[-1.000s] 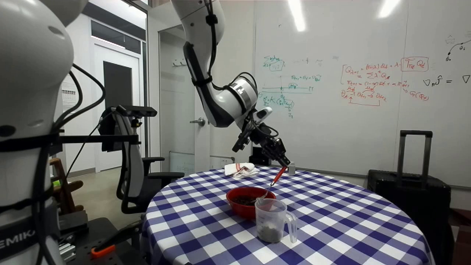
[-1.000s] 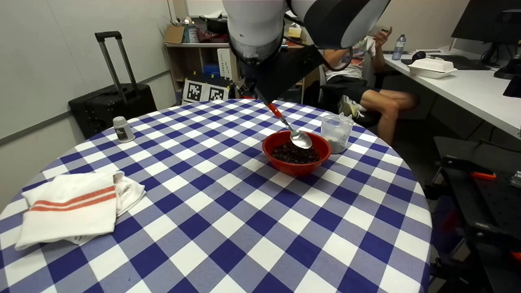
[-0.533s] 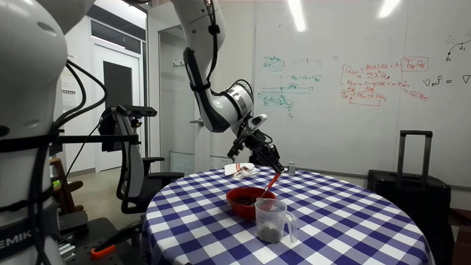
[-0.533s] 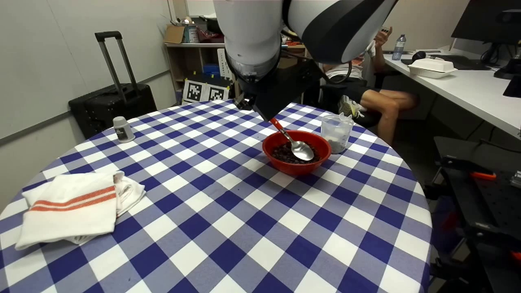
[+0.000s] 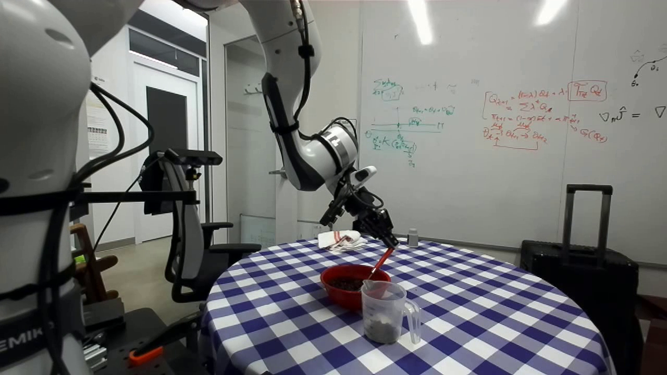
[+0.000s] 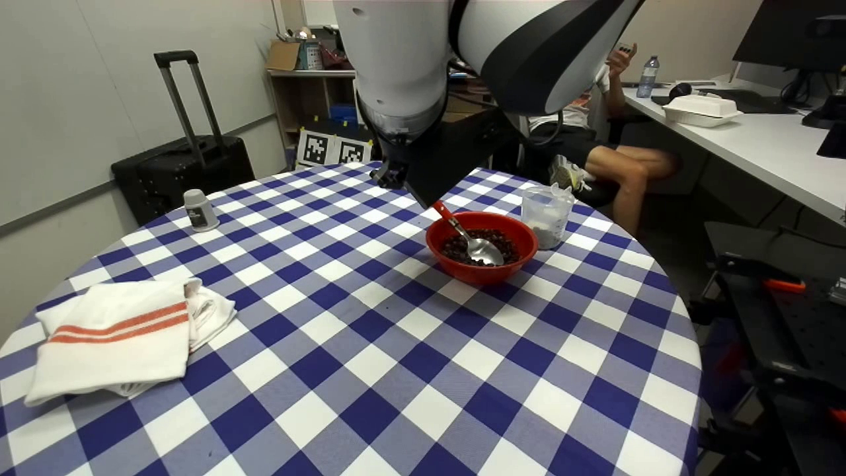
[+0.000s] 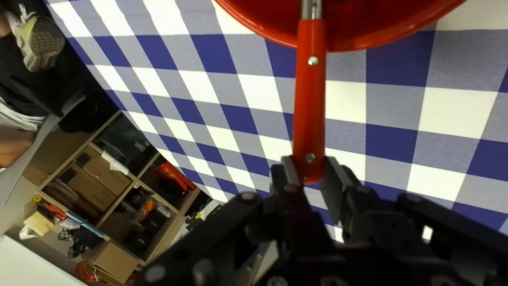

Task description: Transfer a spoonful of contents from orange bowl into the transparent jar

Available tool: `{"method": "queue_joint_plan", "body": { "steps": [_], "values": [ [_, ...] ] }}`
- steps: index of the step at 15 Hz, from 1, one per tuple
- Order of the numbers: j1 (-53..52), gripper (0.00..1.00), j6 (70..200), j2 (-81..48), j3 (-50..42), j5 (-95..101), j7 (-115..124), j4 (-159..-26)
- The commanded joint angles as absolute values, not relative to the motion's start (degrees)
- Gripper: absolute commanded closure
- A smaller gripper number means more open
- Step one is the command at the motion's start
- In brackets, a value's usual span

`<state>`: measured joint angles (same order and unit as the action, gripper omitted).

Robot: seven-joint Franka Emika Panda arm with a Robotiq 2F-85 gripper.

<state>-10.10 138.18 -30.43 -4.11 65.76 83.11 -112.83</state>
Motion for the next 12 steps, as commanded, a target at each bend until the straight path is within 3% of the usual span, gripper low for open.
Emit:
{"method": "queue_joint_plan", "body": {
  "steps": [1, 12],
  "values": [
    [-9.18, 0.95, 137.98, -31.62, -2.61, 65.74, 83.59, -110.96],
    [-7.76, 0.95, 139.97, -32.64, -1.27, 61.79, 82.04, -110.07]
  ]
}}
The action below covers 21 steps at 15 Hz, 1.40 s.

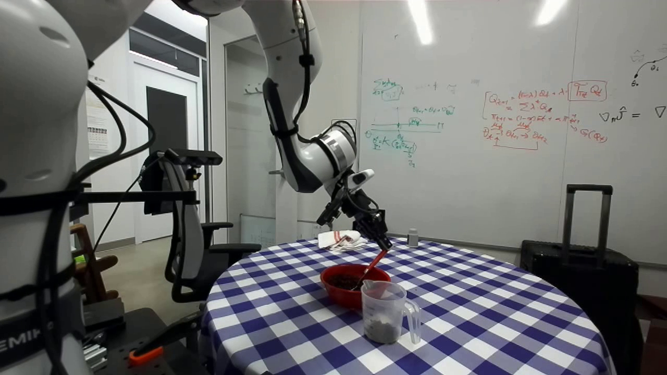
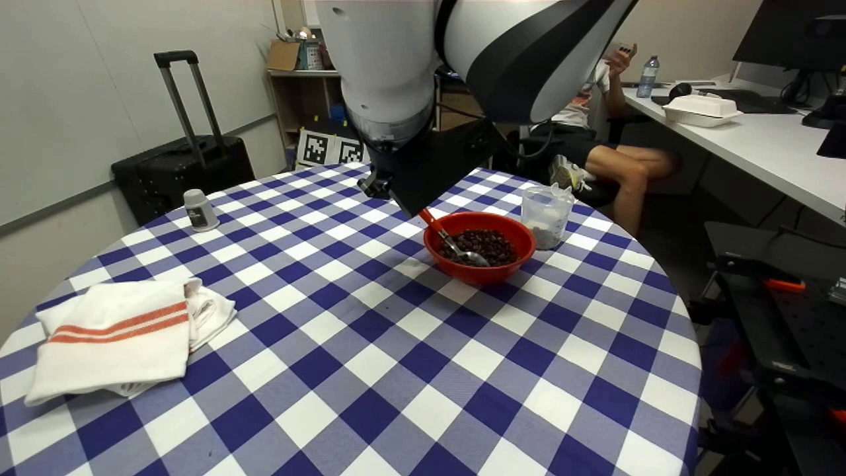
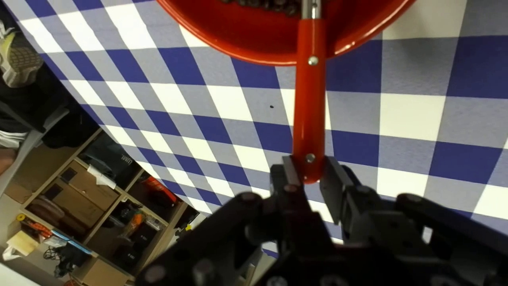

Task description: Transfer a spoonful of contents from orange bowl into the transparent jar

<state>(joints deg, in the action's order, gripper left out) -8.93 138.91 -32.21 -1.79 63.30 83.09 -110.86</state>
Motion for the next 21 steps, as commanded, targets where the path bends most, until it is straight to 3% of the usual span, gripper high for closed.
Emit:
{"method": "queue_joint_plan", "body": {
  "steps": [1, 21],
  "values": [
    [-7.51, 0.95, 140.15, -32.52, -1.35, 61.49, 81.8, -110.22],
    [-4.41, 0.95, 144.33, -28.98, -4.11, 55.84, 76.06, -113.14]
  ]
}}
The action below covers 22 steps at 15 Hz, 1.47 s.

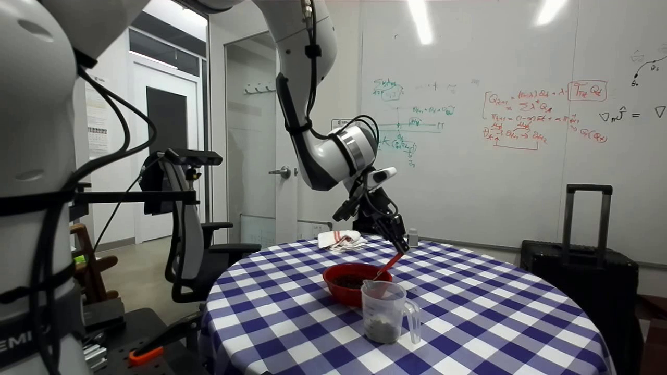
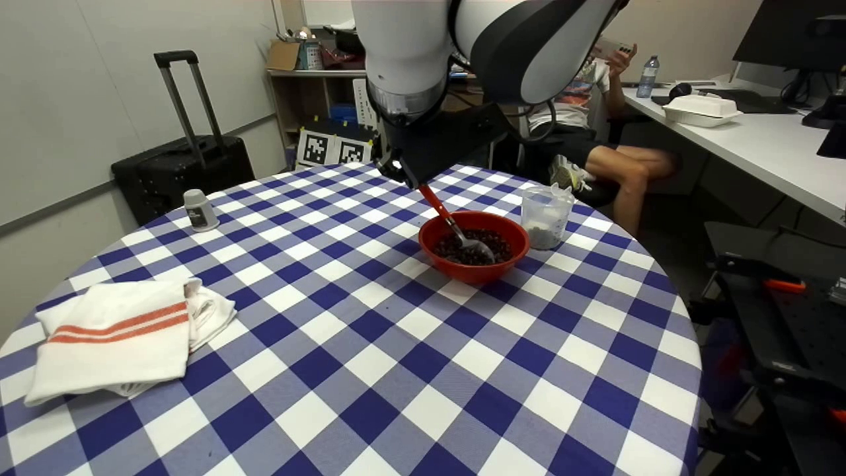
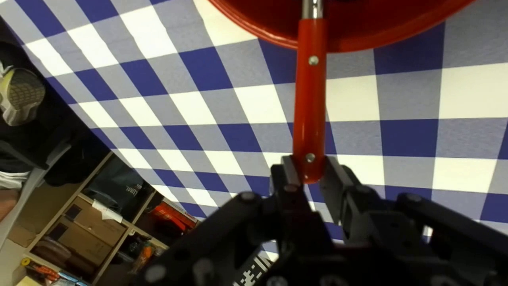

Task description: Transfer a spoonful of contents from orange bowl into the transparent jar

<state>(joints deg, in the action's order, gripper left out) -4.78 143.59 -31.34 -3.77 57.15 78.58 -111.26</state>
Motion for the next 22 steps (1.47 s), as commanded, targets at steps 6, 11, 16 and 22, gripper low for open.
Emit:
{"method": "queue_joint_plan", "body": {
  "steps": [6, 11, 16, 22],
  "values": [
    [-1.25, 0.95, 150.01, -26.8, -1.73, 46.98, 65.44, -115.25],
    [-1.35, 0.95, 152.66, -26.57, -1.73, 33.81, 52.36, -116.24],
    [-1.44, 0.95, 153.81, -25.23, -1.34, 20.45, 37.01, -117.51],
    [-0.86, 0.95, 153.35, -19.79, -0.06, 6.6, 19.84, -120.47]
  ]
}}
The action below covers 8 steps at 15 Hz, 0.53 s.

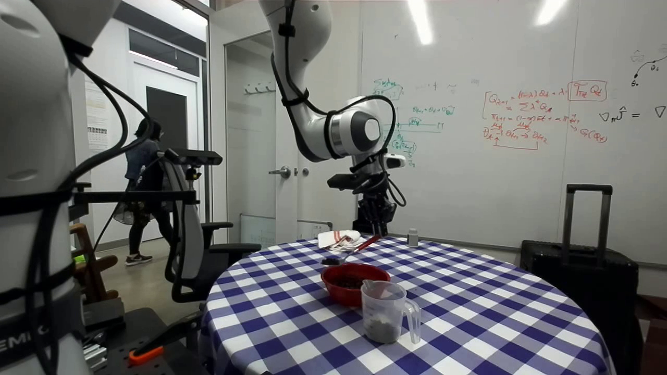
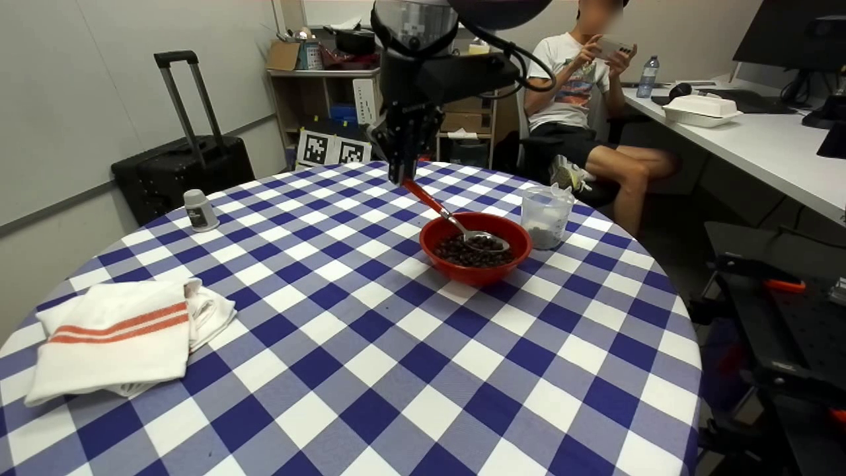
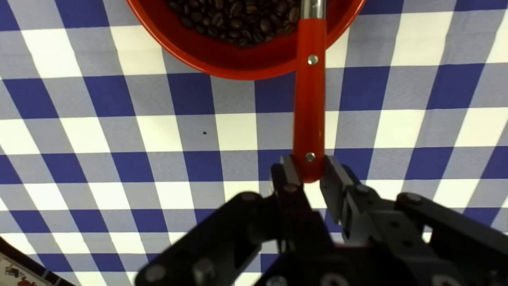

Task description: Transfer a spoonful of contents from orange bowl into the transparent jar

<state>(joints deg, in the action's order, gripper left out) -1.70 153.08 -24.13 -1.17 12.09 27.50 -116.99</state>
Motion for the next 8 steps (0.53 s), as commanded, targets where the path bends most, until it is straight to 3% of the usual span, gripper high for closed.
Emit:
{"method": "queue_joint_plan", "body": {
  "steps": [1, 8],
  "values": [
    [-0.24, 0.95, 152.92, -18.63, 0.8, 4.26, 16.33, -121.18],
    [-0.04, 0.95, 150.57, -10.6, -0.5, 1.04, 8.57, -126.15]
  ]
}}
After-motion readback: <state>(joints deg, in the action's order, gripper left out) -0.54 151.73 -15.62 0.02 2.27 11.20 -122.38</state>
